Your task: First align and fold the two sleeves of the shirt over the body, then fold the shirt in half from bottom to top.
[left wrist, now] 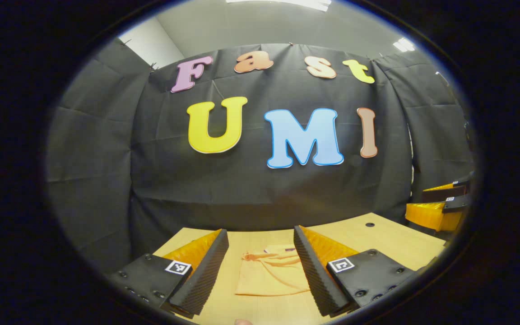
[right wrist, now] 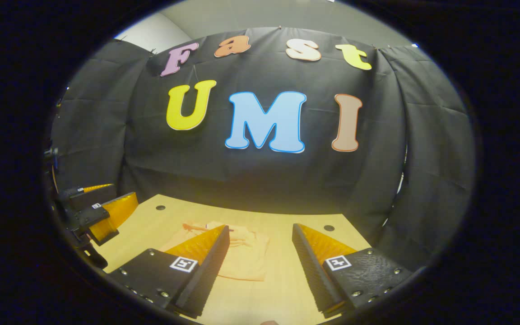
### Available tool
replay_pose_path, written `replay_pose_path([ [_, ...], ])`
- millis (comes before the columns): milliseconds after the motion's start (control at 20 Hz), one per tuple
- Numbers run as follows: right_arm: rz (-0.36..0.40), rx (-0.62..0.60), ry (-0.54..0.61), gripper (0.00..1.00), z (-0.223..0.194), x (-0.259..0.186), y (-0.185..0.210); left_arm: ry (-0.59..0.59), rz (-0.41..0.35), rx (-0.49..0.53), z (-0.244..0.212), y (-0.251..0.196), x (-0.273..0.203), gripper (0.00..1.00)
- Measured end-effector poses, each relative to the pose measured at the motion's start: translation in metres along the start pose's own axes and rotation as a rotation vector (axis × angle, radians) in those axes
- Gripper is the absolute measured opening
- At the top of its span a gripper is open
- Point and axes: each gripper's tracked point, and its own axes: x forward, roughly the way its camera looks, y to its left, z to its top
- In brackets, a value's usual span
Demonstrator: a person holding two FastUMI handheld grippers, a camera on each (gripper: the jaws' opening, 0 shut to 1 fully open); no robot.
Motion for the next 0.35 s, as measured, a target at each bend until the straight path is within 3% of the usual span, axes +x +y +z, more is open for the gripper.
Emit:
replay_pose_path([
  [350,-0.01,-0.016,-0.021,0.88,0.0086,-0.007,0.0042,0.001,-0.024,-0.024,-0.003,0.0096,0.0027,0.94],
])
